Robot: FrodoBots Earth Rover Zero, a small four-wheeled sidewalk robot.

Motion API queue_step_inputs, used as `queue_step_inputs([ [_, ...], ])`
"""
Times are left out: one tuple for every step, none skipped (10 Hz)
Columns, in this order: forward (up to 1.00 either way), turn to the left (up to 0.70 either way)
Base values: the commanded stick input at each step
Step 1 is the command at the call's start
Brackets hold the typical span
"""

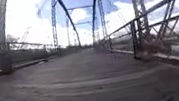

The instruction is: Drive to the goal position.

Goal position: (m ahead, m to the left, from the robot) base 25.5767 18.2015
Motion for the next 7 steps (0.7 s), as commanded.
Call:
queue_step_inputs([
  [1.0,0.0],
  [1.0,0.0],
  [1.0,0.0],
  [1.0,0.0],
  [1.0,0.0],
  [1.0,0.0],
  [1.0,0.0],
])
